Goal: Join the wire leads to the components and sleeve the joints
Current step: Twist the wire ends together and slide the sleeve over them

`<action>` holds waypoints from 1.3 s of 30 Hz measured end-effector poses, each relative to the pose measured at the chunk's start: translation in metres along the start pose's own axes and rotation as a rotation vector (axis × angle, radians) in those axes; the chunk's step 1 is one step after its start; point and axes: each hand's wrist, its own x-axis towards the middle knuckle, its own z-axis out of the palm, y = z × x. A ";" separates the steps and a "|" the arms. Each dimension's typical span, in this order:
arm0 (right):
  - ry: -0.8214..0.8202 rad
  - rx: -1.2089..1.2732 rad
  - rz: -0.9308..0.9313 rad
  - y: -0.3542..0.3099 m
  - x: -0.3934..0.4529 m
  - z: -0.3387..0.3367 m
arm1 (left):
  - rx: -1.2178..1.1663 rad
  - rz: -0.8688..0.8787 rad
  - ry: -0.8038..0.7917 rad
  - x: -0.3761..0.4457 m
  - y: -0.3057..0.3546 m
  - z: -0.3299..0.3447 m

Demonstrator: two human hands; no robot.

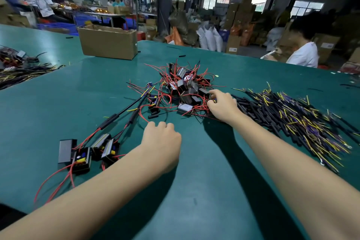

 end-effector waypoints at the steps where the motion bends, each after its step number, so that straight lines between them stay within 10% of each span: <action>1: -0.035 0.008 0.015 0.000 0.001 0.001 | -0.018 -0.002 0.011 0.002 0.001 0.000; 10: -0.143 -0.119 0.011 -0.003 -0.002 -0.003 | -0.593 -0.077 0.045 0.026 -0.007 -0.003; 16: 0.053 0.289 -0.030 0.002 -0.014 -0.020 | -1.616 -0.300 0.074 0.058 0.010 -0.003; 23: 0.178 0.964 0.012 0.000 -0.017 -0.061 | -2.203 -0.435 0.284 0.085 0.043 0.009; 30: -0.018 1.402 0.283 0.011 -0.030 -0.077 | -2.268 -0.301 0.282 0.093 0.048 0.022; 39: -0.171 1.130 0.133 0.029 -0.064 -0.051 | -1.972 -0.167 0.391 0.089 0.053 0.023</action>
